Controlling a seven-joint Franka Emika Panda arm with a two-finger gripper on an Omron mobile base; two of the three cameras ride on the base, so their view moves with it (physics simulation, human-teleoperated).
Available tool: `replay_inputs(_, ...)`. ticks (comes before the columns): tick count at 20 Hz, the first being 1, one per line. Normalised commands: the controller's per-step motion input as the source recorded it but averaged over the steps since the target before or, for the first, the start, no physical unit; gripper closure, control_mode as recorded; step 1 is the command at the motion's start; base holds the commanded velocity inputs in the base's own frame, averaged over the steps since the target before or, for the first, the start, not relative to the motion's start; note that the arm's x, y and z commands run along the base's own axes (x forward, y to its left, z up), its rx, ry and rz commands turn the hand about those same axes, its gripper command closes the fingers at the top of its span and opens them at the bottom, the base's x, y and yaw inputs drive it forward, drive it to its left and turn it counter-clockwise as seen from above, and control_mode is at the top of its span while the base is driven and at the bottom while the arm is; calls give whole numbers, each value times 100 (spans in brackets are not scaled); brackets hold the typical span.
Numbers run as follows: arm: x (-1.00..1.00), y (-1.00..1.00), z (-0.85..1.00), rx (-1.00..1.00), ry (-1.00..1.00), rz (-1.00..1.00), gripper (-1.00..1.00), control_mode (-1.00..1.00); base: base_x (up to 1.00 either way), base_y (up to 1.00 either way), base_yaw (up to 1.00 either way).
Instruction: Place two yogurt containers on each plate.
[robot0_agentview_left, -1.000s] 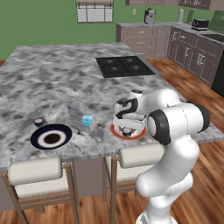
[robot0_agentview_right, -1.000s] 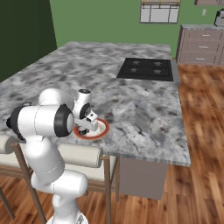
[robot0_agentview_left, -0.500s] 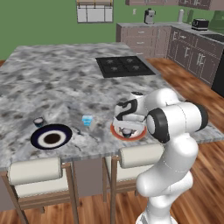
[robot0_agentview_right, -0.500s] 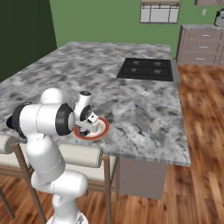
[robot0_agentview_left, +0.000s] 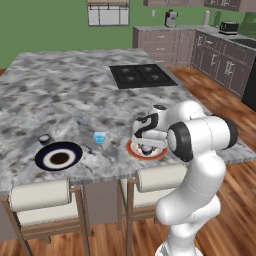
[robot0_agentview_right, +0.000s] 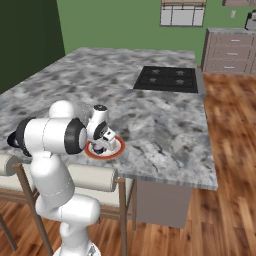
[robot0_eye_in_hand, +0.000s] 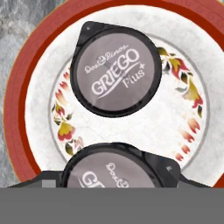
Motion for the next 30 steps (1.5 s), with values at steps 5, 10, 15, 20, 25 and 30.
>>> replay_inputs(5, 4, -3, -1, 0, -1, 0, 100, -100, 0, 0, 0)
replay_inputs(10, 0, 0, 0, 0, 0, 0, -100, -100, 0, 0, 0)
replay_inputs(15, 0, -1, 0, 0, 0, 0, -100, -100, 0, 0, 0)
replay_inputs(20, 0, -3, 0, 0, 0, 0, -100, -100, 0, 0, 0)
replay_inputs(25, 0, -4, 5, 0, 0, 0, -100, -100, 0, 0, 0)
replay_inputs(30, -6, -1, 32, -2, 0, 0, -100, -100, 0, 0, 0)
